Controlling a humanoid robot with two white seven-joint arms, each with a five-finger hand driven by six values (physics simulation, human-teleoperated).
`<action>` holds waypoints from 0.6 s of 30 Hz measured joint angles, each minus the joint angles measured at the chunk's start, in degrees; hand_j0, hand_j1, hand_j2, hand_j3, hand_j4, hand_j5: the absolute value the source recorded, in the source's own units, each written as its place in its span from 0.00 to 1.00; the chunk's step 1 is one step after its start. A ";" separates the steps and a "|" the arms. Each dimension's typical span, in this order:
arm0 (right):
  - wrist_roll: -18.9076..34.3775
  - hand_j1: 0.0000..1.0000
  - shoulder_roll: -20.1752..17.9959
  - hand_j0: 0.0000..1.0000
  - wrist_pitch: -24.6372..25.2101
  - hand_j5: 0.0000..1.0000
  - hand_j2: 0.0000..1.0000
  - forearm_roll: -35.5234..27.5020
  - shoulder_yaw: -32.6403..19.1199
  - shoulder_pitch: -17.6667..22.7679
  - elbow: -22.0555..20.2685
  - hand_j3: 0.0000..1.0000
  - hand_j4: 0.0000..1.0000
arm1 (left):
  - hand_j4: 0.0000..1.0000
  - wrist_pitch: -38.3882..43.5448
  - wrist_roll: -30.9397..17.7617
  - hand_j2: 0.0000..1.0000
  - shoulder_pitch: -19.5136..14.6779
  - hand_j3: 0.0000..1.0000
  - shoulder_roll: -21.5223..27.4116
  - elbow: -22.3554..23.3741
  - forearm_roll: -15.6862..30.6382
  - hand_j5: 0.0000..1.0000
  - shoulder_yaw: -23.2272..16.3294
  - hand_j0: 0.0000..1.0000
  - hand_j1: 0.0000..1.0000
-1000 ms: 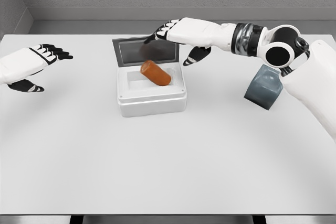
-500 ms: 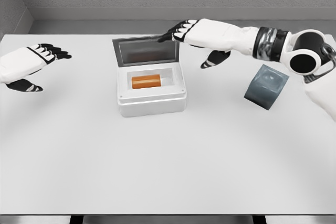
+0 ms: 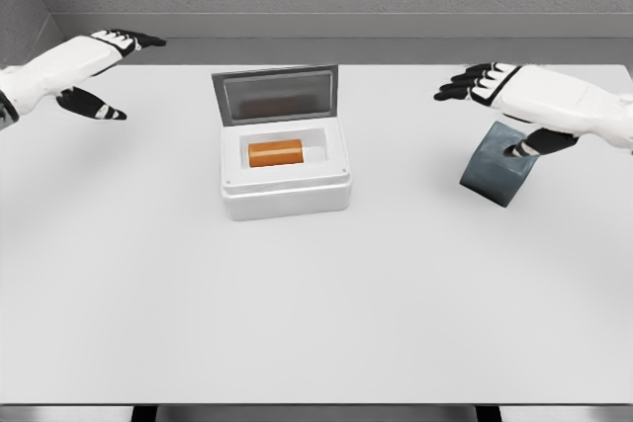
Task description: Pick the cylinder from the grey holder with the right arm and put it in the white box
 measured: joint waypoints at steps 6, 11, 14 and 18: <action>-0.01 1.00 -0.59 1.00 -0.20 1.00 1.00 -0.59 -1.77 0.27 0.05 1.00 1.00 | 1.00 -0.03 -0.35 1.00 -2.82 1.00 -5.99 5.58 -4.16 1.00 -1.58 1.00 1.00; -0.01 1.00 -0.64 1.00 -0.23 1.00 1.00 -0.68 -2.00 0.35 0.04 1.00 1.00 | 1.00 -0.03 -0.39 1.00 -4.49 1.00 -8.16 8.02 -6.89 1.00 -1.84 1.00 1.00; -0.01 1.00 -0.60 1.00 -0.23 1.00 1.00 -0.68 -2.03 0.27 -0.01 1.00 1.00 | 1.00 -0.03 -0.39 1.00 -5.28 1.00 -9.21 8.81 -7.62 1.00 -2.70 1.00 1.00; -0.01 1.00 -0.57 1.00 -0.24 1.00 1.00 -0.69 -1.98 0.18 -0.17 1.00 1.00 | 1.00 -0.04 -0.40 1.00 -5.28 1.00 -10.05 9.11 -7.96 1.00 -4.03 1.00 1.00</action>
